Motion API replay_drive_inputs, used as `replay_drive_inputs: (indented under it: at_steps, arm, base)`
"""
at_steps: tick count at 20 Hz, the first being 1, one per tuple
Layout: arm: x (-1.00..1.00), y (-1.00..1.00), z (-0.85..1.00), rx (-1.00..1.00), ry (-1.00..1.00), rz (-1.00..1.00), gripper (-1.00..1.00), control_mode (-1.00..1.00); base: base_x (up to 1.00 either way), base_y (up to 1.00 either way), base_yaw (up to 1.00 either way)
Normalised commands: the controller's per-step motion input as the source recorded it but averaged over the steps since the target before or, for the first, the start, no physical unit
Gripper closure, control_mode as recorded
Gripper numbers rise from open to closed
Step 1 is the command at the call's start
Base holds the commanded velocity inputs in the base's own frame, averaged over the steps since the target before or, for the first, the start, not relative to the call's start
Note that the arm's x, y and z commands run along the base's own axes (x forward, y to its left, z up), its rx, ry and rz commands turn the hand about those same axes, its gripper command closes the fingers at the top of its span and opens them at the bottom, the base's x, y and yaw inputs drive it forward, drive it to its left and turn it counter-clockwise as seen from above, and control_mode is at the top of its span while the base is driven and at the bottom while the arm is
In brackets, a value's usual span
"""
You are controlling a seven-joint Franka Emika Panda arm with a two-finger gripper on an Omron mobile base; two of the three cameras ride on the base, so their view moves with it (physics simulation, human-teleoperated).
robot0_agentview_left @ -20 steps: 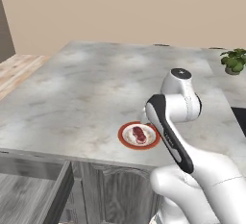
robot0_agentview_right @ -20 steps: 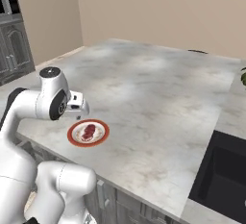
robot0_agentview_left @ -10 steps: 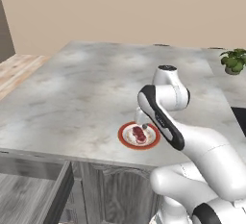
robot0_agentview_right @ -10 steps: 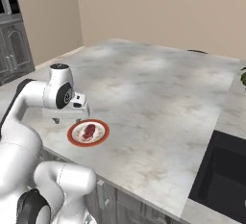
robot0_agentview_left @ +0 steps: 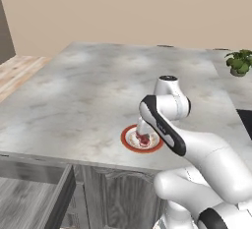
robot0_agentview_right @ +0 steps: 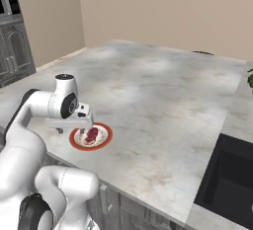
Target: Pick up the knife from the drawer and place it on the cutting board. Then place the meat from the plate to the cutting board.
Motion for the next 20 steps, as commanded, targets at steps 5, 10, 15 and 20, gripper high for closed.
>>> replay_drive_inputs:
  at_steps: [5, 10, 15, 20]
  arm:
    - [0.0, -0.01, -0.24, 0.0, 0.0, 0.02, -1.0, -1.0]
    - [0.0, -0.04, -0.2, 0.0, 0.0, 0.01, -1.0, -1.0]
    - [0.09, -0.08, -0.16, 0.0, 0.0, 0.0, -1.0, -1.0]
    - [0.18, -0.04, -0.01, 0.0, 0.0, 0.0, -1.0, -1.0]
  base:
    - [0.0, 0.0, 0.0]
    - [0.0, 0.0, 0.0]
    - [0.0, 0.0, 0.0]
    - [0.0, 0.0, 0.0]
